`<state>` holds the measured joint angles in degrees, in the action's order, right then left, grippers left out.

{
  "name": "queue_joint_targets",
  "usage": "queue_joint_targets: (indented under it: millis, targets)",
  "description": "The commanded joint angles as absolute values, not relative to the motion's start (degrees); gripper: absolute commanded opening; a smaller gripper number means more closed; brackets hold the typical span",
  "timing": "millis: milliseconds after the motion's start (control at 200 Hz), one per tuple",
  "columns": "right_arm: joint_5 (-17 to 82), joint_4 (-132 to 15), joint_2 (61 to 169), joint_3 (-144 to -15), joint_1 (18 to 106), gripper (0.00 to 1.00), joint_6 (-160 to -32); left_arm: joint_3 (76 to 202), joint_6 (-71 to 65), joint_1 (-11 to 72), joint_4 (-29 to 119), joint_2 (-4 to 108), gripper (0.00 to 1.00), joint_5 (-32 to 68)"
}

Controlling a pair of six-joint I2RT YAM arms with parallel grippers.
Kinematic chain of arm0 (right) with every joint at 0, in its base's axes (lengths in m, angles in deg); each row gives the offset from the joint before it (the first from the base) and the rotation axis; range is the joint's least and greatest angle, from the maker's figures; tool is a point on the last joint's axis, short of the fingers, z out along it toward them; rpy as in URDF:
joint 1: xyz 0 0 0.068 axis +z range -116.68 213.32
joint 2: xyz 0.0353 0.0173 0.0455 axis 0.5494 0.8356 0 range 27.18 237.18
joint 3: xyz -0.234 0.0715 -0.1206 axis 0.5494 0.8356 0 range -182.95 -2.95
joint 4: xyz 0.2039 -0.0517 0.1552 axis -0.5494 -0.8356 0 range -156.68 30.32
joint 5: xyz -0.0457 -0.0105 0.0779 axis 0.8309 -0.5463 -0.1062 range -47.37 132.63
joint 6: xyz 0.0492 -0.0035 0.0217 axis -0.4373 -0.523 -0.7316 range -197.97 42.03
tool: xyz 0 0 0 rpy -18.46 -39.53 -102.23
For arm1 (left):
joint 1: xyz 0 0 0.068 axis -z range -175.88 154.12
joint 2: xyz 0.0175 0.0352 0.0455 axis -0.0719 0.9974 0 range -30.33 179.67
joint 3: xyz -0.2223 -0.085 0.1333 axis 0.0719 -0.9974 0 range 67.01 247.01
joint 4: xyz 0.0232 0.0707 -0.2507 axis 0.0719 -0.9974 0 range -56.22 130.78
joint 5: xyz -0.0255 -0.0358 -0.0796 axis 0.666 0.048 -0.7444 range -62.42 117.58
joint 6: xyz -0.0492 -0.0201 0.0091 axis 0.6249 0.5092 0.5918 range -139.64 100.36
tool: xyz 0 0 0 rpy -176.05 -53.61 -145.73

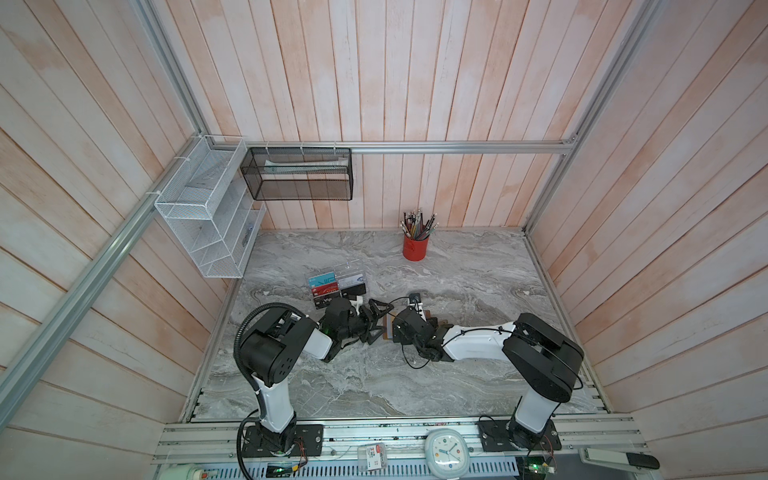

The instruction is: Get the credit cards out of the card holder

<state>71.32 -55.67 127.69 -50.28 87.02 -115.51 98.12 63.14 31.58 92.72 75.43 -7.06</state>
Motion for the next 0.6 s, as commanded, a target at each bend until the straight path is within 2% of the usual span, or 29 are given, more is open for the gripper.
queue_joint_targets:
  millis: [0, 595]
  targets:
    - [73.41, -59.14, 125.86, -47.74, 86.0, 0.98, -115.92, 96.24, 62.64, 31.46, 87.73, 77.92, 1.0, -4.94]
    - [73.7, -58.7, 117.07, -40.61, 81.23, 0.98, -114.84, 95.49, 62.21, 31.46, 87.53, 77.59, 1.0, -4.78]
